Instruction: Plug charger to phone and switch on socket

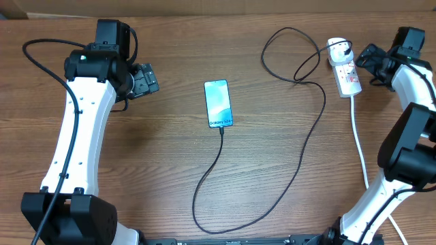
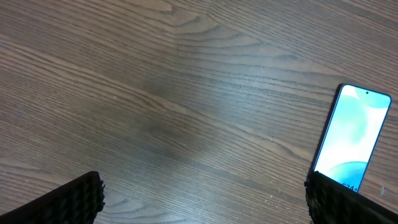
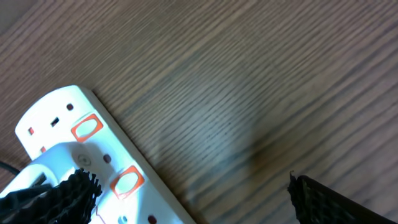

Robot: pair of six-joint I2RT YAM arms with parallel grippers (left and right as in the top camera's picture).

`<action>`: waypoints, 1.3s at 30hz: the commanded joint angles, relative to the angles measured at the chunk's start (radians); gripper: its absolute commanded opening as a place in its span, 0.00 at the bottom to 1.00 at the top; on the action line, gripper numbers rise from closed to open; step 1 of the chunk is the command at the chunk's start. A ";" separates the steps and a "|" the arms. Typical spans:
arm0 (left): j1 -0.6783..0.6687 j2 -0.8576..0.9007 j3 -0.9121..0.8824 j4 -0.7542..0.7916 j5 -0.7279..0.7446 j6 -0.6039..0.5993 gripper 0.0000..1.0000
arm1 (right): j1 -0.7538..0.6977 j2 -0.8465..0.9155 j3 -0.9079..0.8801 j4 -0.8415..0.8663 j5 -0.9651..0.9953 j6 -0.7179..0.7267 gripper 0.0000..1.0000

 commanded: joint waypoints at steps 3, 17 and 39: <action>0.000 0.005 0.000 0.000 -0.020 -0.011 0.99 | 0.004 0.051 0.013 0.008 0.017 -0.005 1.00; 0.000 0.005 0.000 0.000 -0.020 -0.011 1.00 | 0.025 0.095 0.013 0.021 0.016 -0.004 1.00; 0.000 0.005 0.000 0.000 -0.020 -0.011 1.00 | 0.036 0.102 0.013 -0.008 -0.002 0.040 1.00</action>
